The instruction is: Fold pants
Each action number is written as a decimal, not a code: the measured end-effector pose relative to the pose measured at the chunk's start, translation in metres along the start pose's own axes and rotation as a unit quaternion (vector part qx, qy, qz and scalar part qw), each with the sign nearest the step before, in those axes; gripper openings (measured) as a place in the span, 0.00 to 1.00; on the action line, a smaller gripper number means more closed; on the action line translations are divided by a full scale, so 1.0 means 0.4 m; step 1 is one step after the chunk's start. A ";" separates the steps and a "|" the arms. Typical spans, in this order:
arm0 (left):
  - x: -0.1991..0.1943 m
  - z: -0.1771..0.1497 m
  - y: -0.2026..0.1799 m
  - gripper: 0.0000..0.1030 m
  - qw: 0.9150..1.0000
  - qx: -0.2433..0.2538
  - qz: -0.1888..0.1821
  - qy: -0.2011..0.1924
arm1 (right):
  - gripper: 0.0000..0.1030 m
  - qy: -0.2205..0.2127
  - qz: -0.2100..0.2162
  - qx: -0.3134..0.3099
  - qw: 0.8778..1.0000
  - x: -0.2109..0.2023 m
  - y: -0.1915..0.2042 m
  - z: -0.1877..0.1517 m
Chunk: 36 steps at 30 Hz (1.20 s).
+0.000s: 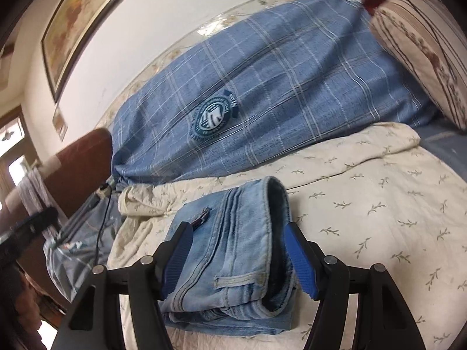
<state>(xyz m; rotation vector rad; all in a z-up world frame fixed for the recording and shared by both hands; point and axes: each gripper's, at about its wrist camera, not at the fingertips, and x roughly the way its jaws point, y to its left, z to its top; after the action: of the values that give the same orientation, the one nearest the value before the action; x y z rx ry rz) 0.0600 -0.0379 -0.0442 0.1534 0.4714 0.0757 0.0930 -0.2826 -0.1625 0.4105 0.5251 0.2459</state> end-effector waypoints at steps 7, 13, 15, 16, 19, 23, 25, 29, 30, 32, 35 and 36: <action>-0.013 0.003 0.025 1.00 1.000 -0.005 0.007 -0.006 | 0.67 0.009 -0.004 -0.023 1.000 0.015 0.022 -0.013; -0.010 0.007 0.040 1.00 1.000 -0.012 0.009 0.000 | 0.68 0.015 -0.006 -0.014 1.000 0.022 0.013 -0.014; -0.008 0.006 0.042 1.00 1.000 -0.013 0.011 0.000 | 0.68 0.016 -0.006 -0.012 1.000 0.026 0.013 -0.013; -0.006 0.005 0.043 1.00 1.000 -0.012 0.011 0.000 | 0.68 0.016 -0.006 -0.011 1.000 0.028 0.013 -0.013; -0.001 0.003 0.044 1.00 1.000 -0.009 0.012 0.001 | 0.68 0.018 -0.003 -0.010 1.000 0.034 0.019 -0.014; 0.011 -0.002 0.052 1.00 1.000 -0.012 0.013 0.007 | 0.68 0.023 -0.003 -0.014 1.000 0.046 0.029 -0.016; 0.016 -0.004 0.055 1.00 1.000 -0.014 0.013 0.009 | 0.68 0.025 -0.003 -0.015 1.000 0.051 0.031 -0.017; 0.026 -0.008 0.060 1.00 1.000 -0.015 0.014 0.012 | 0.68 0.028 -0.003 -0.015 0.999 0.059 0.035 -0.020; 0.028 -0.010 0.060 1.00 1.000 -0.015 0.014 0.014 | 0.68 0.030 -0.004 -0.015 0.999 0.062 0.036 -0.020; 0.036 -0.012 0.063 1.00 1.000 -0.016 0.014 0.017 | 0.68 0.032 -0.004 -0.015 0.999 0.068 0.037 -0.021; 0.047 -0.015 0.067 1.00 1.000 -0.018 0.013 0.021 | 0.68 0.035 -0.003 -0.015 0.999 0.073 0.040 -0.023; 0.050 -0.016 0.068 1.00 1.000 -0.018 0.012 0.022 | 0.68 0.036 -0.003 -0.016 0.999 0.075 0.041 -0.023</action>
<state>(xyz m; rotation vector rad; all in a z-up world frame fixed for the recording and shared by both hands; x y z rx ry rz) 0.0738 -0.0081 -0.0543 0.1217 0.5116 0.1119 0.1113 -0.2551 -0.1756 0.3696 0.5915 0.2633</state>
